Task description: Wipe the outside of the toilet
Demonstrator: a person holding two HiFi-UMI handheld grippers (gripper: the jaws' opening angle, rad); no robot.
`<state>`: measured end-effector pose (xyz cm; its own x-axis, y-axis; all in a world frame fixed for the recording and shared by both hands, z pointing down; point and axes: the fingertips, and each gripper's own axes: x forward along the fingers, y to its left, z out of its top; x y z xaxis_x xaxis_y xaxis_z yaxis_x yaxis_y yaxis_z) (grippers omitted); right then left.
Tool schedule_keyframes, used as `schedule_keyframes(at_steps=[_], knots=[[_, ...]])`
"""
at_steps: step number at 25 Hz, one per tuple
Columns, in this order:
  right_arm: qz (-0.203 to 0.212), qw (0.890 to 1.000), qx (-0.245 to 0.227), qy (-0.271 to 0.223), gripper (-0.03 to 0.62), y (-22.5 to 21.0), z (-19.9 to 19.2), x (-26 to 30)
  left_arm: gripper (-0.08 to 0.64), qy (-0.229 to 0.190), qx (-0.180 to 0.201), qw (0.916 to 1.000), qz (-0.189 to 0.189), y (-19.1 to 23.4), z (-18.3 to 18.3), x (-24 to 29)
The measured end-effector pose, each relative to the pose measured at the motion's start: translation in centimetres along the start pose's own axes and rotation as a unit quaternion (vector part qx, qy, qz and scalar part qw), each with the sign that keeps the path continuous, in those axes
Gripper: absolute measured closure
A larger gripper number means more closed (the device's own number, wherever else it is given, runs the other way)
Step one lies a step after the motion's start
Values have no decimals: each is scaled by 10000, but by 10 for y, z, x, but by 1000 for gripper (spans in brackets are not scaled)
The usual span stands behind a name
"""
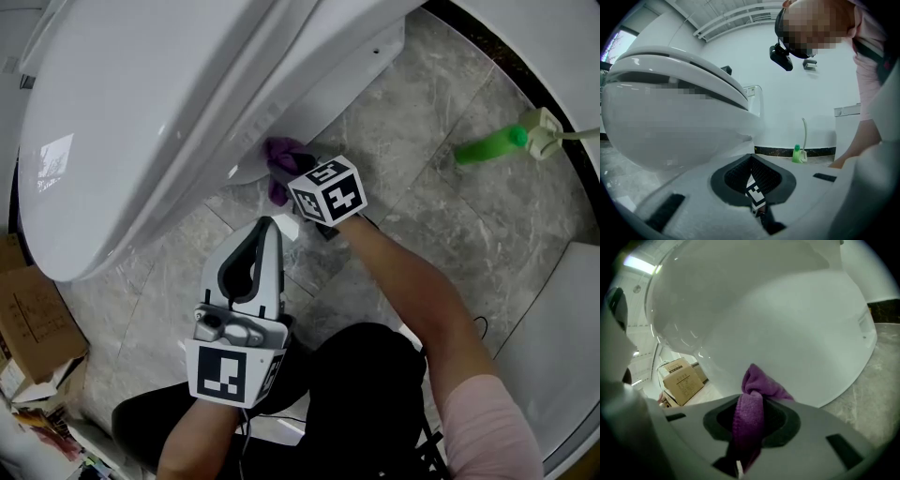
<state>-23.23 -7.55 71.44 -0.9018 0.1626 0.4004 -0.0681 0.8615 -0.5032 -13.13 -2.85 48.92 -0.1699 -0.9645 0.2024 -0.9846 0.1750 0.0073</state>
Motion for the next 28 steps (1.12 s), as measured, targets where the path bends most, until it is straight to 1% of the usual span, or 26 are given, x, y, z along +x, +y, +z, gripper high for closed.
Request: schedule_keyframes(at_steps=[13, 16, 19, 21, 23, 25, 28], knots=[[721, 9963, -48, 462, 506, 60, -38, 40, 554, 19, 12, 9998, 213, 12, -2, -15], [1149, 9913, -151, 627, 505, 96, -44, 51, 552, 51, 5, 9997, 254, 14, -2, -21], [1787, 9804, -350, 758, 505, 137, -50, 51, 552, -21, -18, 9996, 273, 18, 3, -25], [2150, 9721, -457, 816, 503, 155, -55, 40, 552, -117, 14, 9996, 255, 20, 9, -26], [2351, 9670, -527, 832, 503, 162, -58, 25, 552, -186, 23, 9996, 196, 16, 16, -25], [2409, 9667, -527, 686, 503, 161, -51, 8, 552, -273, 21, 9996, 116, 10, 26, -22], [2245, 9723, -481, 433, 502, 148, -40, -23, 552, -422, -1, 9991, 4, 0, 42, -16]])
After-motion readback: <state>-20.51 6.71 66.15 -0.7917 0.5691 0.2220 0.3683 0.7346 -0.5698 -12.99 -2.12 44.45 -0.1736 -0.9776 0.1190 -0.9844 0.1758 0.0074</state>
